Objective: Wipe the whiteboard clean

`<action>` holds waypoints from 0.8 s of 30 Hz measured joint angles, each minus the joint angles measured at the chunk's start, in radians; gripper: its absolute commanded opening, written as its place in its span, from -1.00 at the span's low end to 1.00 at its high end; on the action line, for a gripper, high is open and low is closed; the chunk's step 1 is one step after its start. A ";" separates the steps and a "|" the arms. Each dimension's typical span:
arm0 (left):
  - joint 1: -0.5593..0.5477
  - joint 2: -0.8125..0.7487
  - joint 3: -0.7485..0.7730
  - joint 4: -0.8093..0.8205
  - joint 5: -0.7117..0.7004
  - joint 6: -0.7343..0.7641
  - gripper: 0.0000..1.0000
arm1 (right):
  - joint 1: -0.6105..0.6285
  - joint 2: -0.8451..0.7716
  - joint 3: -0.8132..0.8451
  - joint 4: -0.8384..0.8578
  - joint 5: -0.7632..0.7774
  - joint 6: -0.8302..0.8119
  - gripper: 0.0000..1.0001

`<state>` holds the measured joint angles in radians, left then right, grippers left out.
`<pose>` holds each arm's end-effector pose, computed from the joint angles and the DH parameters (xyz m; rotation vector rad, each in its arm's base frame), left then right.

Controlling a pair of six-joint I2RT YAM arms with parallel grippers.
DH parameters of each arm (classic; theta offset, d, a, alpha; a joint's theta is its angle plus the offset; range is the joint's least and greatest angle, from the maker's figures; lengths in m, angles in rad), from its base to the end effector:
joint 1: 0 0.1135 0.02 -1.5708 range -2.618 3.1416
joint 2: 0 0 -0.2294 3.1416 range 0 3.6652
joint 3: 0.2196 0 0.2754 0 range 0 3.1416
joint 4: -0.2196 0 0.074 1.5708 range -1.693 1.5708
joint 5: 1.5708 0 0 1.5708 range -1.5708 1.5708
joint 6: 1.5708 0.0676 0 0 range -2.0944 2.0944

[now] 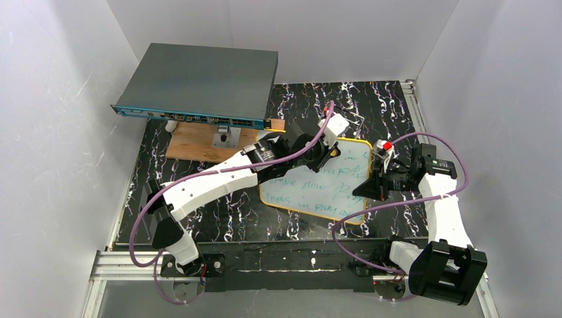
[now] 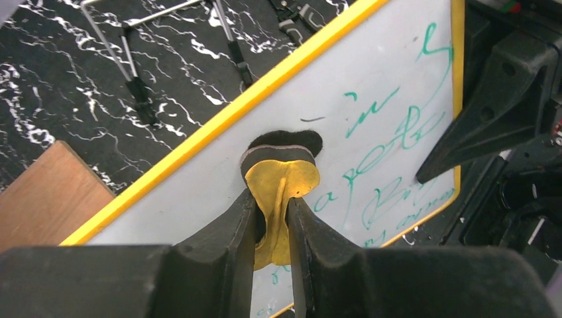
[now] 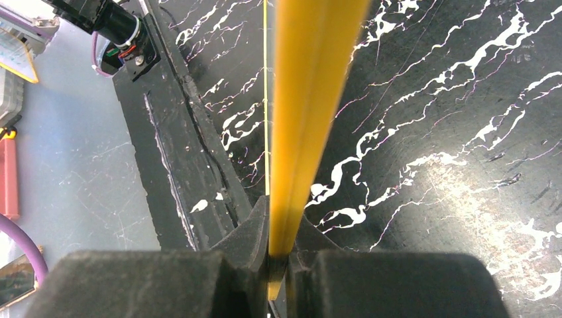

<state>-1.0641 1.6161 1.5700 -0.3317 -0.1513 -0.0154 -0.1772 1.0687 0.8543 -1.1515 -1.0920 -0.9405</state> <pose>0.2188 -0.3733 0.3383 0.9050 1.7687 -0.5634 0.2137 0.0227 0.2131 -0.9487 1.9943 1.0154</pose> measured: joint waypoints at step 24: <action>-0.029 0.111 0.151 -0.053 0.091 -0.020 -1.00 | 0.000 0.000 0.000 0.002 0.001 0.001 -0.97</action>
<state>-1.0927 1.7267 1.7210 -0.3847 -0.0605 -0.0353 -0.1772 1.0683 0.8543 -1.1496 -1.0912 -0.9398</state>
